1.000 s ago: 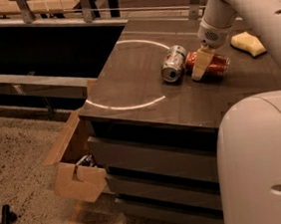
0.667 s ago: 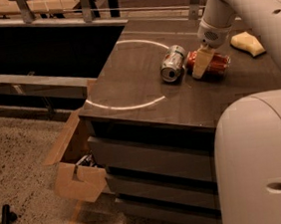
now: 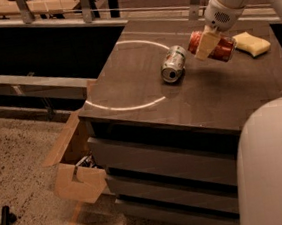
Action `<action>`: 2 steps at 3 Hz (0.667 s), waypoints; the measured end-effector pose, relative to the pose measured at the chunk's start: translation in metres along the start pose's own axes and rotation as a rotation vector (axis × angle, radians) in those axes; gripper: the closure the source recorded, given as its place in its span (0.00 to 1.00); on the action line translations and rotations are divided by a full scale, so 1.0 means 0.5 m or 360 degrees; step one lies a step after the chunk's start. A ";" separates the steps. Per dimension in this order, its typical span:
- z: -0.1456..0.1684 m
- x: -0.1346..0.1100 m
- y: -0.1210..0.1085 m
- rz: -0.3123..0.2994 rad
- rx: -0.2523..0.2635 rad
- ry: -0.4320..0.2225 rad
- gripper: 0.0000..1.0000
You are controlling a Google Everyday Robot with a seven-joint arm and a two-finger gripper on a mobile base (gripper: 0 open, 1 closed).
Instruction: Place coke can upright
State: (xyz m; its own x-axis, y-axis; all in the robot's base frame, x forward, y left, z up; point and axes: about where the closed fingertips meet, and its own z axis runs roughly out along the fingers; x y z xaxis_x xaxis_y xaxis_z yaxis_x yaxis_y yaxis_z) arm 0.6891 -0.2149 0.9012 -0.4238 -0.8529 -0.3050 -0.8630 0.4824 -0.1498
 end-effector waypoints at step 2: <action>-0.119 -0.012 0.028 -0.0031 0.0006 -0.0750 1.00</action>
Offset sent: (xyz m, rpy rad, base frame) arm -0.0684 -0.0271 0.0869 0.7071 -0.4587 0.1104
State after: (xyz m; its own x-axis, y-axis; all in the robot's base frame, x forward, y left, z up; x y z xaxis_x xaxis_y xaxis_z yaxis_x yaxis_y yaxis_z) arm 0.6635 -0.2149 0.9567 -0.2356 -0.6787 -0.6956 -0.8684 0.4684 -0.1628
